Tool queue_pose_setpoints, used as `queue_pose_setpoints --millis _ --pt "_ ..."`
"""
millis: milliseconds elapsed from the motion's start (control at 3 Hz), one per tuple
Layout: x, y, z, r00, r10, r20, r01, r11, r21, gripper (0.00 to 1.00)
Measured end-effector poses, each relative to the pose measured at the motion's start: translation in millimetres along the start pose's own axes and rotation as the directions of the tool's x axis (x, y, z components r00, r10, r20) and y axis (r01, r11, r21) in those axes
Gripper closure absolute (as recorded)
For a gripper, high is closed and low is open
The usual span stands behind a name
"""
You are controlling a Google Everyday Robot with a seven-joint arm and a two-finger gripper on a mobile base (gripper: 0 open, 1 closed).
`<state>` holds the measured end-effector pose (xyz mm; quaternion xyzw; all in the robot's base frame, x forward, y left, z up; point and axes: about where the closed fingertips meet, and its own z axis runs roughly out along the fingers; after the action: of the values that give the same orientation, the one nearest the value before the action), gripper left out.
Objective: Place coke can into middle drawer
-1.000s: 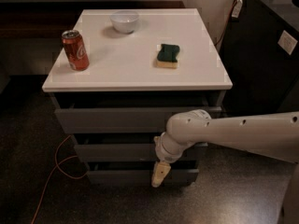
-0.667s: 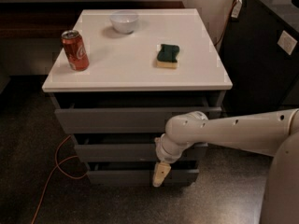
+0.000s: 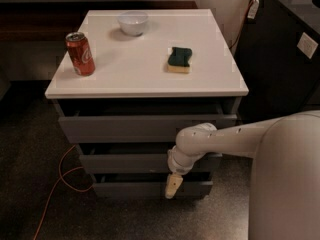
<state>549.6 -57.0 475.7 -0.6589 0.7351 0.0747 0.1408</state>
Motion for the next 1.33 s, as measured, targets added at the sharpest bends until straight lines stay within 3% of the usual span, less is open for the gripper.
queue_pose_setpoints --millis 333,1000,1333 --pt "2.9 -10.3 12.9 1.0 -0.008 -0.007 0.008 0.9994 0.035 0.0" --pt "2.9 -23.2 21.7 0.997 -0.06 -0.044 0.066 0.9873 0.144 0.0" --pt "5.6 -33.0 27.9 0.996 -0.075 -0.053 0.083 0.9815 0.172 0.0"
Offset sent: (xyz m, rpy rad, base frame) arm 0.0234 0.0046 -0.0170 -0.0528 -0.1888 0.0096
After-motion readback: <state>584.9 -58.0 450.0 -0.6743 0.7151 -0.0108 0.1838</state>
